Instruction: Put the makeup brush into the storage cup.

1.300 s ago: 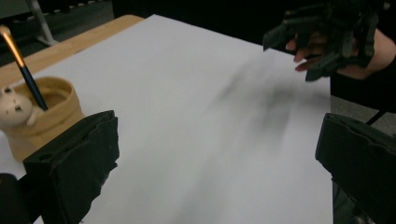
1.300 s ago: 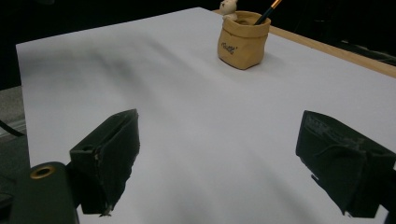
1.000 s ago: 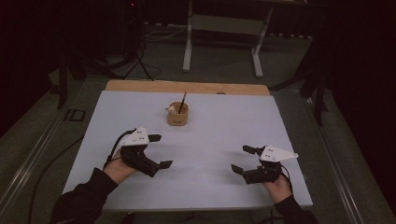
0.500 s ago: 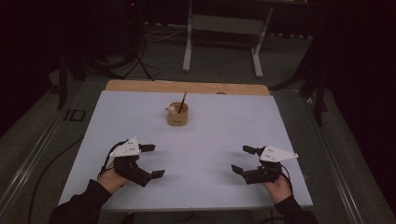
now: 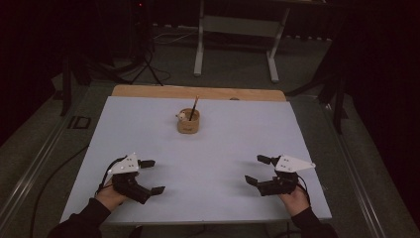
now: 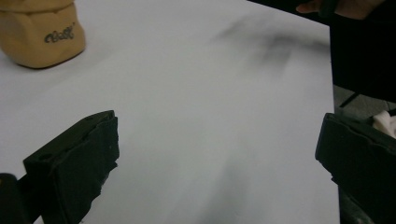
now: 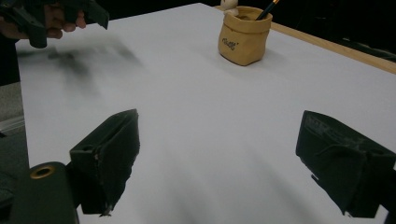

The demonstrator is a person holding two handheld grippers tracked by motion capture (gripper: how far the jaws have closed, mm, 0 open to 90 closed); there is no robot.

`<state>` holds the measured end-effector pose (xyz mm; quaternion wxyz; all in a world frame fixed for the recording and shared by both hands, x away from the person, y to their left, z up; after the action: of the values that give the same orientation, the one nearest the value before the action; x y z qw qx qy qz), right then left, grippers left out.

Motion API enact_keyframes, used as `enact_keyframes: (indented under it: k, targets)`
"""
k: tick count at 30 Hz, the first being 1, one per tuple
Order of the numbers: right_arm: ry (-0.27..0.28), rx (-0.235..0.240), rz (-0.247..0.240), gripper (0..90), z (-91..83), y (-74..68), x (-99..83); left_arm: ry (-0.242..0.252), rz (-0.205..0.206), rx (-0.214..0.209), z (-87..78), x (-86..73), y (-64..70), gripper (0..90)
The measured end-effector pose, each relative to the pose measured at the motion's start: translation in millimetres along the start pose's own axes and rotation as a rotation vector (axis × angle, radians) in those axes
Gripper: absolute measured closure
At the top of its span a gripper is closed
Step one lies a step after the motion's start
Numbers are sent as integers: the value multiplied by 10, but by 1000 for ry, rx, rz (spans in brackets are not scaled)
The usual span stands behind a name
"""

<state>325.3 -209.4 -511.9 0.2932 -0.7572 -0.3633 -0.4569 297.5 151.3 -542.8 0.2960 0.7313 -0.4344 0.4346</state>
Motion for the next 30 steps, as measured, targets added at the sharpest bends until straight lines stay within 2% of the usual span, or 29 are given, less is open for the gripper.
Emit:
enact_keyframes:
  k: [2, 4, 6, 9, 15, 20, 30]
  targets:
    - [0, 7, 0, 135, 0, -4, -3, 17, -15, 7, 7, -20, -6, 2]
    - [3, 18, -4, 135, 1, -10, -6, 19, -27, -6, 15, -42, -2, 2]
    - [-3, 29, 2, 135, 8, -9, -22, 14, -42, -17, 31, -69, 1, 2]
    - [-9, 37, 10, 135, 18, 2, -45, -13, -40, -28, 61, -117, 14, 2]
    - [-28, 23, 23, 134, 29, 49, -89, -34, -39, -22, 83, -184, 0, 2]
    - [-49, 18, 30, 134, 51, 66, -120, -17, -55, -1, 57, -176, -31, 2]
    - [-72, 7, 34, 134, 65, 80, -145, -24, -76, 11, 39, -196, -62, 2]
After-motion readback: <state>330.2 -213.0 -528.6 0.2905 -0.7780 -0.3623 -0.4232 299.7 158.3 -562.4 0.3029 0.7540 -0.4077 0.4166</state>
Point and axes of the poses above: each handheld gripper's, and its own axes: z roughly forward along the jaws, x roughly out of its top, y roughly to its right, the point moved 7 cm from there along z, roughly forward along the jaws, and after that the axes turned 6 degrees about z, right-handed, at the moved point
